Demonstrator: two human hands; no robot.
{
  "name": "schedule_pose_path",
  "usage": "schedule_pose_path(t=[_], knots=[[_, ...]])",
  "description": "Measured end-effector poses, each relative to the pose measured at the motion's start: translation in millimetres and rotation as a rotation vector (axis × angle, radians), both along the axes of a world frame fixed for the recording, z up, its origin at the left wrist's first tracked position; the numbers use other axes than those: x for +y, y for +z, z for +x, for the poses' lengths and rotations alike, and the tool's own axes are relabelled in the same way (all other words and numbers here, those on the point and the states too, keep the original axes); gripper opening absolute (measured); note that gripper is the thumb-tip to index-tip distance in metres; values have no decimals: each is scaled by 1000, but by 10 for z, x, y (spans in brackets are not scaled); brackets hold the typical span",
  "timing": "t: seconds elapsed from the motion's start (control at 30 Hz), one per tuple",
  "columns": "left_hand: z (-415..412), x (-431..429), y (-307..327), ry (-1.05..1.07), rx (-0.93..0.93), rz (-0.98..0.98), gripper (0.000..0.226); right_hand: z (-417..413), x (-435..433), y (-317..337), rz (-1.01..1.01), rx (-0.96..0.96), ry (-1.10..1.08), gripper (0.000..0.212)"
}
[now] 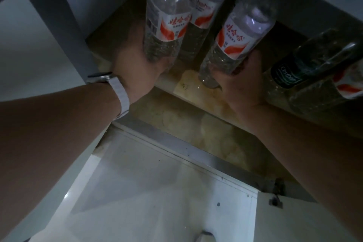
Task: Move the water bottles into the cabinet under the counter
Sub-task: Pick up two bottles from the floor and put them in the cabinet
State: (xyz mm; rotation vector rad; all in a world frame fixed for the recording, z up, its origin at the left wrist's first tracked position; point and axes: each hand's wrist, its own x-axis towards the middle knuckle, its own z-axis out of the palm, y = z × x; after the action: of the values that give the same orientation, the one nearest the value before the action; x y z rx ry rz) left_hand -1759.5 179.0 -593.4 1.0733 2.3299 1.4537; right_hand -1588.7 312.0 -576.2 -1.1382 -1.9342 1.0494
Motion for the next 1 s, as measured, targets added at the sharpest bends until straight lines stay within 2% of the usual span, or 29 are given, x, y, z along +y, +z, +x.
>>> schedule_pose_path(t=[0.17,0.27,0.47,0.57,0.67,0.77,0.87,1.0], knots=[[21,26,-9,12,3,4,77,0,36,-1,-28,-5,41,71],[32,27,38,10,-30,-89,73,8,41,24,-61,-25,76,76],[122,-190,245,-8,-87,-151,67,117,6,86,-237,-96,119,73],[300,-481,404,-68,0,-181,69,222,-110,220,-253,-186,69,69],[538,-844,566,-163,148,-305,71,379,-328,440,-260,-286,74,60],[734,-1147,749,-235,314,-416,67,594,-606,726,-139,-460,230,37],[915,-1423,972,-275,447,-472,64,824,-900,1074,146,-615,360,48],[1049,-1709,1389,-303,543,-441,55,1028,-1250,1563,190,-712,501,59]])
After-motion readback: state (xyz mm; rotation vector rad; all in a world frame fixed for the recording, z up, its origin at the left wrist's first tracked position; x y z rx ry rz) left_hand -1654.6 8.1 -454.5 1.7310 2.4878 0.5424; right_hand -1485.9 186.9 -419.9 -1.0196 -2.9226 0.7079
